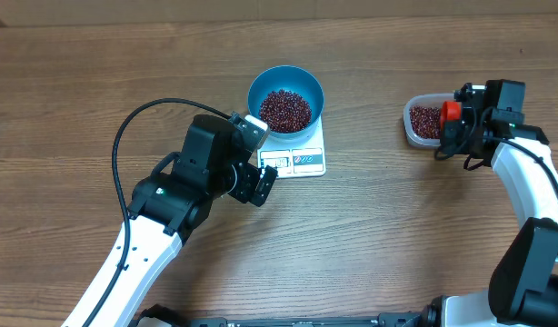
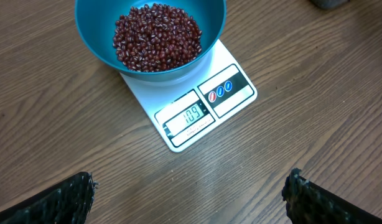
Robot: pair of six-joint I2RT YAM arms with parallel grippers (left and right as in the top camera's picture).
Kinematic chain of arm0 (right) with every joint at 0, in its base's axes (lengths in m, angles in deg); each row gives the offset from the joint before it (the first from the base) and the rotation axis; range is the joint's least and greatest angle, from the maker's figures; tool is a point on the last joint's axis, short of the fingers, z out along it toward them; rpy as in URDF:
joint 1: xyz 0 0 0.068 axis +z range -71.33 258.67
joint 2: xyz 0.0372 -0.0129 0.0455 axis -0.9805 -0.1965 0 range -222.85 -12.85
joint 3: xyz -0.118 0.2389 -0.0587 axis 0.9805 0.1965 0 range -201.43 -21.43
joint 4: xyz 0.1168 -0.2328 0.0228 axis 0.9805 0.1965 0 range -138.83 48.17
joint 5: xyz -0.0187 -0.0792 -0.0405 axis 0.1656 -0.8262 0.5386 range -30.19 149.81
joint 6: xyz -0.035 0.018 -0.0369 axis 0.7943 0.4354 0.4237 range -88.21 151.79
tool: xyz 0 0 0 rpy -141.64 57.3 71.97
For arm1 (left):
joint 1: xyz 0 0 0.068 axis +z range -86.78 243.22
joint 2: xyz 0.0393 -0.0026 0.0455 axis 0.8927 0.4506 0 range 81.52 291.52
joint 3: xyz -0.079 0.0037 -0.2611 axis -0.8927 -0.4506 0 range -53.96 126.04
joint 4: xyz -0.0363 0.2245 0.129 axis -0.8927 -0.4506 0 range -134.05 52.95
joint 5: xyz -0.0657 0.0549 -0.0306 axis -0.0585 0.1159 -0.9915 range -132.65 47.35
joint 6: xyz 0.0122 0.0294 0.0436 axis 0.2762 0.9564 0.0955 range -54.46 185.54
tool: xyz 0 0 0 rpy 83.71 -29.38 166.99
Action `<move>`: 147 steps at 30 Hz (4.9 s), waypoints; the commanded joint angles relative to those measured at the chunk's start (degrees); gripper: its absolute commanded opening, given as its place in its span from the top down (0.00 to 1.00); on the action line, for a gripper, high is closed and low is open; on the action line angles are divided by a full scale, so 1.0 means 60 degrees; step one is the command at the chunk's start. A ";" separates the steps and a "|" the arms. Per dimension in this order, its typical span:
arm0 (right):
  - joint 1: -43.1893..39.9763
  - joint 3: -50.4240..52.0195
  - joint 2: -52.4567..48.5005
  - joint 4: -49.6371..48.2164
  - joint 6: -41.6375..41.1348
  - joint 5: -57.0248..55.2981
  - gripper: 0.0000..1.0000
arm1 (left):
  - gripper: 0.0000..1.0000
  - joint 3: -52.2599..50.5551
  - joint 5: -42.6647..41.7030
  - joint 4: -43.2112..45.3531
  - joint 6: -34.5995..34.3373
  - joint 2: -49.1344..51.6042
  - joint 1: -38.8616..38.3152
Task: Scoop item into bowl and weigh 150g on scale
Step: 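Lower the red scoop into the bean tub with the right gripper, then drag the red scoop through the beans with the right gripper, then lift the filled scoop and carry it over the blue bowl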
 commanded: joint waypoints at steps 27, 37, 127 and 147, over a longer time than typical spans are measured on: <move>-0.0149 -0.0040 -0.0688 0.0397 -0.0146 0.1304 0.96 | 0.00 0.0000 -0.0066 0.0033 -0.0095 0.0051 0.0015; -0.0149 -0.0040 -0.0688 0.0696 0.0106 0.2266 0.96 | 0.01 0.0000 -0.0066 0.0033 -0.0095 0.0051 0.0015; -0.1432 -0.0040 -0.0688 0.1785 0.0022 1.1227 0.96 | 0.00 0.0000 -0.0066 0.0033 -0.0095 0.0051 0.0015; 0.1759 -0.0040 -0.0688 -0.3493 -0.4765 1.0735 0.96 | 0.01 0.0000 -0.0066 0.0033 -0.0095 0.0051 0.0015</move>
